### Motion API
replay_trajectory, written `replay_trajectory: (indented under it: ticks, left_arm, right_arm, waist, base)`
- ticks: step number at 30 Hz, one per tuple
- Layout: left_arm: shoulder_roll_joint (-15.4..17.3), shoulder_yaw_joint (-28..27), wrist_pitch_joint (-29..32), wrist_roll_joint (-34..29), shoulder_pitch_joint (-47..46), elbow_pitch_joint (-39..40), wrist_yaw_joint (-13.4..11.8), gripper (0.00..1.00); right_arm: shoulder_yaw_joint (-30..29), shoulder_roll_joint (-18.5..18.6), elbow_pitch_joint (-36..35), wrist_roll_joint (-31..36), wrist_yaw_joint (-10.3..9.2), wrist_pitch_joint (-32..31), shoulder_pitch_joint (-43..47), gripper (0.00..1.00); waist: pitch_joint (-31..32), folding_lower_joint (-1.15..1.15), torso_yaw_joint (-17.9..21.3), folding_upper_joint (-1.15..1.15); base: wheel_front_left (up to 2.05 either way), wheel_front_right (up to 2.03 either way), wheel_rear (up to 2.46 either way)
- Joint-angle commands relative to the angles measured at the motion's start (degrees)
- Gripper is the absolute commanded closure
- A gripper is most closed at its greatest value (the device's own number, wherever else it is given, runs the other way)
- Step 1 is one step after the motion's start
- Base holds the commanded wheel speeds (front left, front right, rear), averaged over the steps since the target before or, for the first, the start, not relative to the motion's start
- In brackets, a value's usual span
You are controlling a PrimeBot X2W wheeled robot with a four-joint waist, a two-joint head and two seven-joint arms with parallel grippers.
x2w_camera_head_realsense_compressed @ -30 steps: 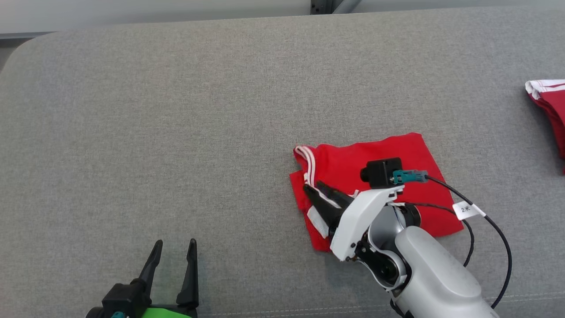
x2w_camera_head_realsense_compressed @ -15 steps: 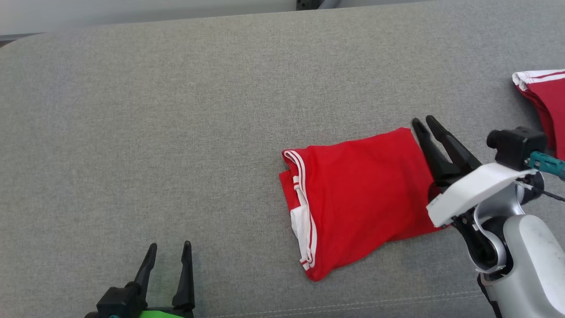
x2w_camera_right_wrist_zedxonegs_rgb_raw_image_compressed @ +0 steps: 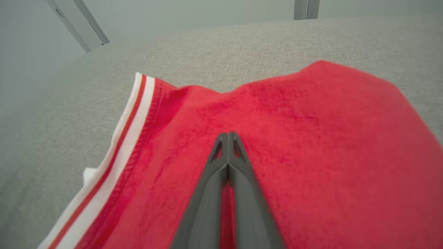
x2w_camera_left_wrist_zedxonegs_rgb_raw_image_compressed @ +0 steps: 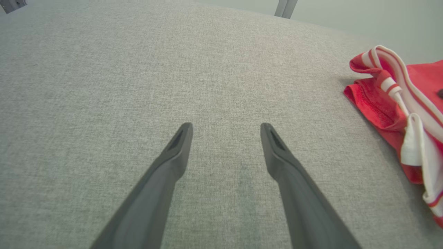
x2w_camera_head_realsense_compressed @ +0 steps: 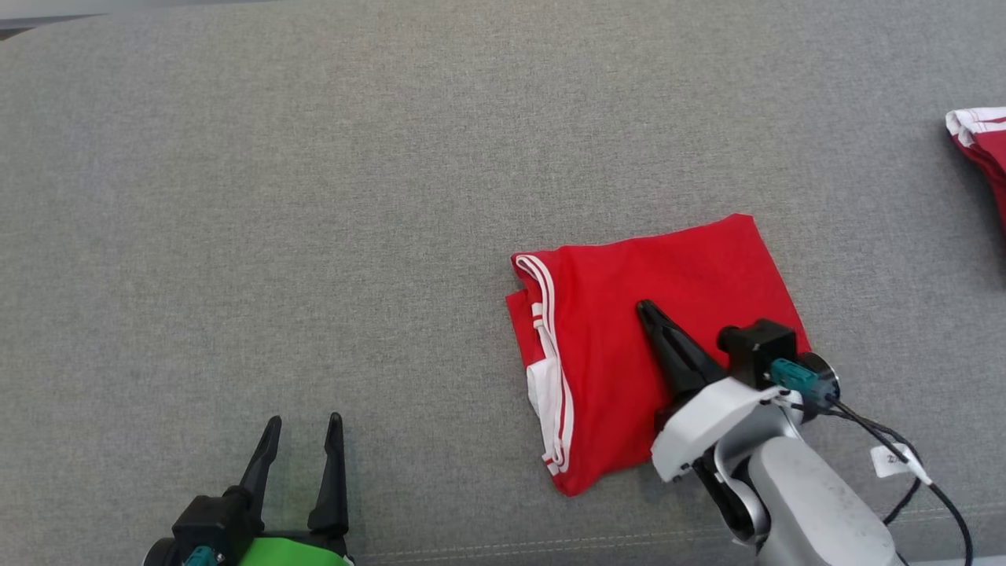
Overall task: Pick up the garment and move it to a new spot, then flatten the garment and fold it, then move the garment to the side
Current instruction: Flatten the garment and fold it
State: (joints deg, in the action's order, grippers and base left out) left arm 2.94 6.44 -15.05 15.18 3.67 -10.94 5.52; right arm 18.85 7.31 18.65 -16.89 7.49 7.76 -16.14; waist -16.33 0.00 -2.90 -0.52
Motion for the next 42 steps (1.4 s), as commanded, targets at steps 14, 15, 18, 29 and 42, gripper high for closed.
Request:
replay_trajectory:
  ticks: [14, 15, 18, 29, 42]
  left_arm:
    - [0.00, 1.74, -0.14, 1.63, -2.10, -1.36, -0.12, 0.00]
    - [0.00, 1.84, -0.14, 1.62, -2.14, -1.49, -0.26, 0.00]
    - [0.00, 2.13, -0.14, 2.24, -1.87, -1.79, -0.60, 0.00]
    - [0.00, 0.69, -0.14, 2.33, -0.22, -0.95, -1.03, 0.00]
    - [0.06, -4.33, -0.14, -1.98, 4.01, -0.13, 0.11, 0.00]
  right_arm:
    - [13.10, -4.18, 20.15, -0.06, -0.02, 4.24, -15.61, 1.00]
    - [14.33, -4.23, 20.99, -0.23, -0.02, 4.41, -16.26, 1.00]
    - [17.65, -4.39, 22.66, -2.04, -0.01, 4.81, -17.09, 1.00]
    - [21.67, -4.17, 22.57, -5.79, -0.02, 6.96, -17.17, 1.00]
    - [0.53, 7.00, 2.13, 1.63, -0.03, 7.40, -0.22, 0.00]
  waist:
    - [-0.77, 0.00, -3.94, 0.52]
    - [-0.66, 0.00, -4.24, 0.52]
    - [-0.24, 0.00, -4.95, 0.52]
    - [3.39, 0.00, -4.02, 0.52]
    - [12.33, 0.00, 1.54, 0.52]
  base:
    - [0.00, 0.00, 0.00]
    - [0.00, 0.00, 0.00]
    - [0.00, 0.00, 0.00]
    - [0.00, 0.00, 0.00]
    - [0.00, 0.00, 0.00]
